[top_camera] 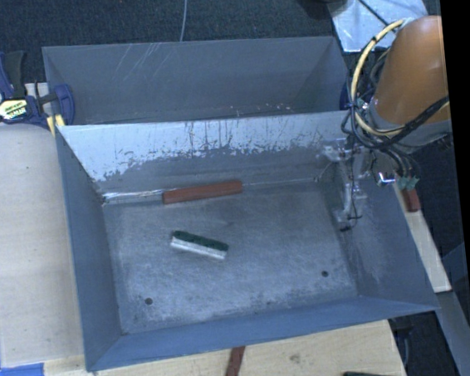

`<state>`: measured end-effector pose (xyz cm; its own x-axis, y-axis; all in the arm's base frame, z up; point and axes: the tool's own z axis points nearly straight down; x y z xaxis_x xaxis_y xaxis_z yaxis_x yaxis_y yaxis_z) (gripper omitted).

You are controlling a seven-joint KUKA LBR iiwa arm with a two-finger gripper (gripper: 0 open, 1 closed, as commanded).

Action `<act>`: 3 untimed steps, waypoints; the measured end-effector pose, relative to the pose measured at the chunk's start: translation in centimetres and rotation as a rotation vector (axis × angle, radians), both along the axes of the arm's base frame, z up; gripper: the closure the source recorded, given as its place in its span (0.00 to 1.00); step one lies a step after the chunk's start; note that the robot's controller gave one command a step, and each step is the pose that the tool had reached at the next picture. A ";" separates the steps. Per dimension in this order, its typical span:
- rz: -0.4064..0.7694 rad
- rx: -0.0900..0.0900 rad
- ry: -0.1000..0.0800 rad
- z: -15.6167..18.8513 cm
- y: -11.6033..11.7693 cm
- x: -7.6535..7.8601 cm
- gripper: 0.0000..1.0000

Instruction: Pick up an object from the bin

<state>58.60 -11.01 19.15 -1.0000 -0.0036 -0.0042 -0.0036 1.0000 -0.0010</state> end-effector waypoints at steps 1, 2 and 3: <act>0.000 0.000 0.000 0.0 0.0 0.0 0.00; 0.042 -0.002 -0.007 -4.4 0.9 -0.3 0.00; 0.076 0.001 0.006 -7.1 0.8 1.9 0.00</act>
Offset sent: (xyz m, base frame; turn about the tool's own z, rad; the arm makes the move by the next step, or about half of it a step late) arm -0.0123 0.0263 -0.1150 -0.1133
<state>60.45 -10.23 12.07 -0.9968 -0.0796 0.0019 -0.0796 0.9968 0.0007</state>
